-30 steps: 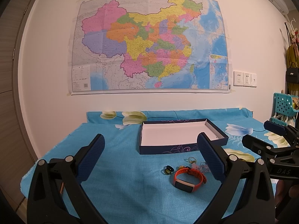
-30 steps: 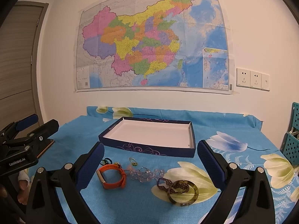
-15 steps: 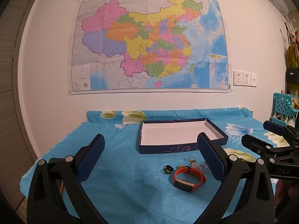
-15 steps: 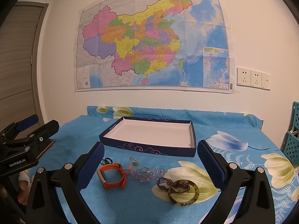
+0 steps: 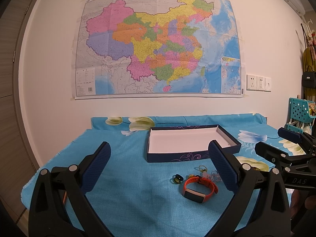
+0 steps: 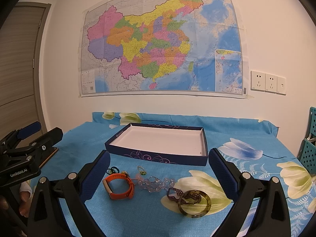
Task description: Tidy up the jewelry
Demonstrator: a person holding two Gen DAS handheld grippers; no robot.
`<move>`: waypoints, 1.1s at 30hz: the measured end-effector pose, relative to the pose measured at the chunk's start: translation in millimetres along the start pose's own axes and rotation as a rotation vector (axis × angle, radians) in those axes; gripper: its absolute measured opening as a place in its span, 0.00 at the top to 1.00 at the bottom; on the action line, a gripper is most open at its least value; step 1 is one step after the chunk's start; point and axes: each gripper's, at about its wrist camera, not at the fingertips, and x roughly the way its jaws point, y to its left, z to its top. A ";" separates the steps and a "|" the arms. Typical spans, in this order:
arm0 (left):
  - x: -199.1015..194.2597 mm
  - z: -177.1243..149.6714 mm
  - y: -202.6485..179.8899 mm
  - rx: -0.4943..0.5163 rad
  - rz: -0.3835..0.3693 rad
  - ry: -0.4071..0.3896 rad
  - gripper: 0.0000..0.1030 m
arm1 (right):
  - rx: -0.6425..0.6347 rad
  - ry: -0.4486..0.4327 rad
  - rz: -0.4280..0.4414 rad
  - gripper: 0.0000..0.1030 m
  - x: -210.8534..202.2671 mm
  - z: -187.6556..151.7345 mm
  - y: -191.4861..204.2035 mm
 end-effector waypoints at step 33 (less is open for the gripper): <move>8.5 -13.0 -3.4 -0.001 -0.011 0.020 0.06 | 0.004 0.003 0.003 0.07 2.3 0.1 0.2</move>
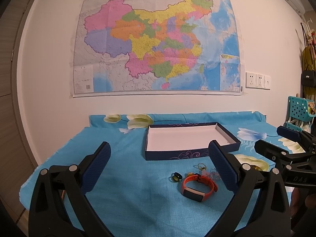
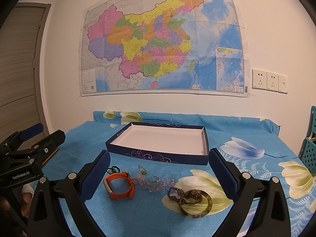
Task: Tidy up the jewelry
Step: 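Grasp the orange watch band with the left tool while the right tool grasps the tortoiseshell bangle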
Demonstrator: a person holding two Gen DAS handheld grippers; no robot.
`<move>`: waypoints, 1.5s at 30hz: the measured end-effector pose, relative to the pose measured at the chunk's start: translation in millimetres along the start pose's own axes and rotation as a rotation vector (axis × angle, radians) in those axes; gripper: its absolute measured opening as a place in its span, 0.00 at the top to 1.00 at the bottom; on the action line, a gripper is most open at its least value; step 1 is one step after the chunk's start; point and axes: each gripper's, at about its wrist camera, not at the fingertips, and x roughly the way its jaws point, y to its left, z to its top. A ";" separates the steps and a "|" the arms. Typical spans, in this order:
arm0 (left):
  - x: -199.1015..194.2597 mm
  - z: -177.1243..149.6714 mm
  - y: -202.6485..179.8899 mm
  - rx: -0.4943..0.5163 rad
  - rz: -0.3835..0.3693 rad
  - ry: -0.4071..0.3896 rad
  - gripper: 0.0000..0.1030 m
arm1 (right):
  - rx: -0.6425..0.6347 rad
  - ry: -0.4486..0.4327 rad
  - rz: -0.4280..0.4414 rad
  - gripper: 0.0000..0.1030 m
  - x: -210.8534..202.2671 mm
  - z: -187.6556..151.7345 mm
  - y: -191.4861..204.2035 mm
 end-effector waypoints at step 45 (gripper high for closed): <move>129.5 -57.0 -34.7 0.119 -0.435 0.604 0.63 | 0.090 0.566 0.048 0.83 75.5 -57.4 -88.1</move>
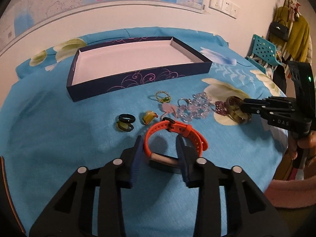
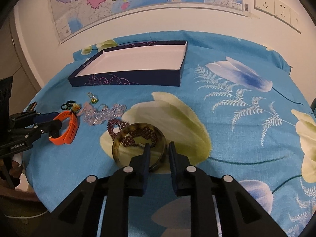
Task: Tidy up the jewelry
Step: 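Grasp the orange watch band with the left tool while the right tool grasps the tortoiseshell bangle, then lift and carry the watch band and bangle with both tools over the tray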
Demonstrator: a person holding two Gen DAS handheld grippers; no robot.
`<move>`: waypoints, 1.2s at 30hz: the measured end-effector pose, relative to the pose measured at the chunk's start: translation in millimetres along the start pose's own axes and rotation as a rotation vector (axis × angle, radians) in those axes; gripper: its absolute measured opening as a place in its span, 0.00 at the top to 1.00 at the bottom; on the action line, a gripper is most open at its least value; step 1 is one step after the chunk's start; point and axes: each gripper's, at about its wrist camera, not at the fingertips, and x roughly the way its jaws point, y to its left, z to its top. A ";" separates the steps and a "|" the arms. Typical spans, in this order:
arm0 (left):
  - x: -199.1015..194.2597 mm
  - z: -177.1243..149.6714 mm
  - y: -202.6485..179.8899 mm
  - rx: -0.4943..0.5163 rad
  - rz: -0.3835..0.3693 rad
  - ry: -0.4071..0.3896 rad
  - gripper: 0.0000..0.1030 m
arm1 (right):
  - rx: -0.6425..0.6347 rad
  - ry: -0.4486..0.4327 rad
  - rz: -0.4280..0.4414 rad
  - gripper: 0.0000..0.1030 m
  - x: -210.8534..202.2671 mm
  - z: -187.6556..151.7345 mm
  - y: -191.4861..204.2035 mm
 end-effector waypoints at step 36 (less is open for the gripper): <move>-26.4 66.1 58.2 -0.178 -0.063 -0.156 0.99 | 0.019 -0.164 0.099 0.95 -1.3 99.6 -9.3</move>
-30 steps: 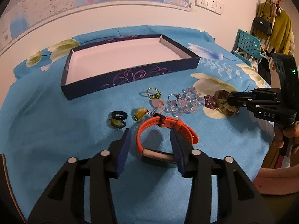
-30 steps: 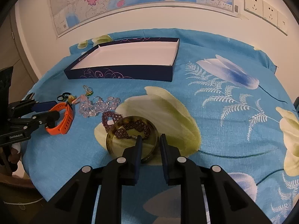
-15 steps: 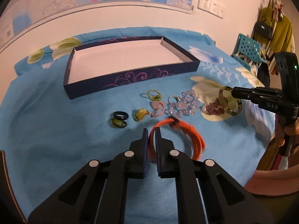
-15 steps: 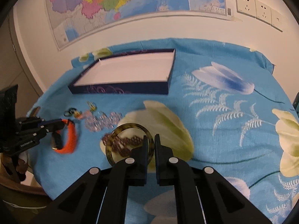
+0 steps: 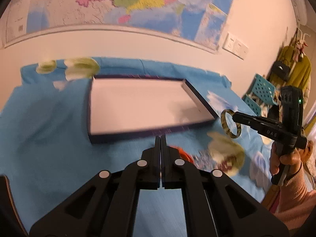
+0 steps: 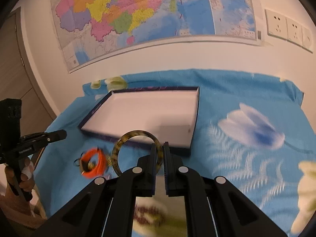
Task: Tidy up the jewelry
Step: 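Lift and carry the watch band and bangle with both tools over the tray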
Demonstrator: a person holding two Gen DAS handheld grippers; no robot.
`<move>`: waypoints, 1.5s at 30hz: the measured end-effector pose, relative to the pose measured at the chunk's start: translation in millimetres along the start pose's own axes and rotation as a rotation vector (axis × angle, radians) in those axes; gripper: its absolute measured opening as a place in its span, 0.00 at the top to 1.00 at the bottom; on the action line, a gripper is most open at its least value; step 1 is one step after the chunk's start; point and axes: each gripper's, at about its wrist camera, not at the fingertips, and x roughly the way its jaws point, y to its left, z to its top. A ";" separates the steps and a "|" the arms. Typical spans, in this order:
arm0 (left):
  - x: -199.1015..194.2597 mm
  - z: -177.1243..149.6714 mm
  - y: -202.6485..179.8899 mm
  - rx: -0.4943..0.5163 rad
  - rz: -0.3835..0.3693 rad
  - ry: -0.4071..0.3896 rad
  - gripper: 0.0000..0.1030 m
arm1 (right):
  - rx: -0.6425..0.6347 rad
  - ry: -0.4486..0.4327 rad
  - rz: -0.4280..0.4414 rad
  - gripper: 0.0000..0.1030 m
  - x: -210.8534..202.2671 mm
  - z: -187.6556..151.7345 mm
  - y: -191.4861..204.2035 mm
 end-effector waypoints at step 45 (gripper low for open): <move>81.7 79.2 42.8 -0.027 0.055 0.051 0.94 | -0.018 0.058 -0.024 0.95 102.4 76.6 1.7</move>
